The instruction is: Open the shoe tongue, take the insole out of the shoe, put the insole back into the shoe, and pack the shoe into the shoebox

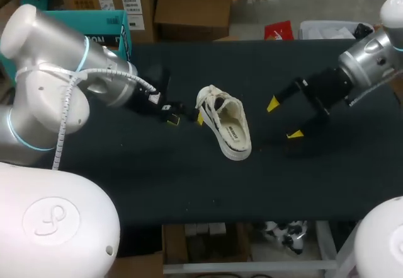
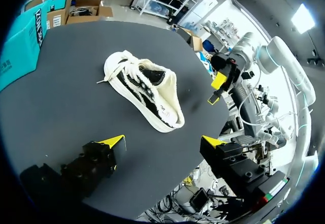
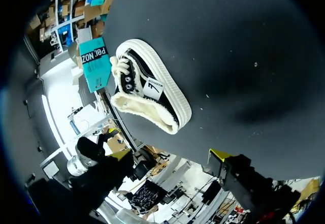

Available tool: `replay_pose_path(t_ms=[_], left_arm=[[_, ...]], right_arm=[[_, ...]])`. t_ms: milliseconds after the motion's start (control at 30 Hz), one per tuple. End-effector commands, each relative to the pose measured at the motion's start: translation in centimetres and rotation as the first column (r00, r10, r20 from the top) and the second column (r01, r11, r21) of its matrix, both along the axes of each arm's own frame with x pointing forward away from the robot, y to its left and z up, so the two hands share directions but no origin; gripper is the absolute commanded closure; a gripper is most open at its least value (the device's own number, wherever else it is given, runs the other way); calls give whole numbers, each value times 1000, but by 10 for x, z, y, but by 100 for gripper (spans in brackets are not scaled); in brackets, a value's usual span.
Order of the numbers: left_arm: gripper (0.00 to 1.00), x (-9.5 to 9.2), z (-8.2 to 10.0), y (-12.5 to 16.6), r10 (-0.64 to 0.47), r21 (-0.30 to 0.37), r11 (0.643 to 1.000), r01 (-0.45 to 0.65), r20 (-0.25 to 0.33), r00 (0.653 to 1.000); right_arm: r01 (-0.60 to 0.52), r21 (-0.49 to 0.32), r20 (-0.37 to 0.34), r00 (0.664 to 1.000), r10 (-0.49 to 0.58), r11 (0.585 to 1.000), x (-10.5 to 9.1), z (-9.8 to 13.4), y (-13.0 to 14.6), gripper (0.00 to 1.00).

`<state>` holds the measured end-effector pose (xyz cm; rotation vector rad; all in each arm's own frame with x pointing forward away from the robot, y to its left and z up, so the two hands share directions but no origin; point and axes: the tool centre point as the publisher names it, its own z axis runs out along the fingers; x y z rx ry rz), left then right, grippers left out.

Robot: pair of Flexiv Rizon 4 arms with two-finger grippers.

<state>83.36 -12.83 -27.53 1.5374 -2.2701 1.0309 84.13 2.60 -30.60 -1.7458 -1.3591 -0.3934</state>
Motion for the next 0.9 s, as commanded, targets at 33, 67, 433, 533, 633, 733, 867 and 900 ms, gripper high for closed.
replay_pose_path(t_ms=[33, 67, 433, 533, 633, 733, 867, 900], left_arm=[[0, 2, -20, -31, 197, 95, 977, -190, -67, 978], [0, 2, -21, -34, 221, 117, 970, -212, -69, 973], [0, 33, -28, -50, 346, 247, 922, -298, -181, 921], [0, 44, -34, -58, 371, 285, 907, -312, -185, 910], [0, 53, -39, -67, 389, 316, 893, -320, -188, 902], [0, 62, -42, -76, 405, 343, 881, -327, -185, 896], [0, 66, -51, -81, 433, 400, 851, -339, -171, 885], [0, 68, -52, -82, 439, 411, 845, -341, -171, 882]], right_arm=[[-81, -48, 93, 992, 85, 996, -2, 10, -7, 0], [-100, -67, 101, 989, 106, 993, -2, 10, -8, 0], [-276, -228, 223, 919, 326, 934, -16, 14, -19, 0], [-323, -253, 253, 888, 385, 912, -21, 13, -26, 0], [-374, -280, 286, 847, 449, 884, -26, 11, -34, 0], [-424, -306, 302, 806, 509, 853, -29, 8, -41, 0], [-487, -344, 311, 747, 587, 802, -29, 4, -48, 0], [-497, -351, 308, 739, 599, 793, -28, 3, -48, 0]])
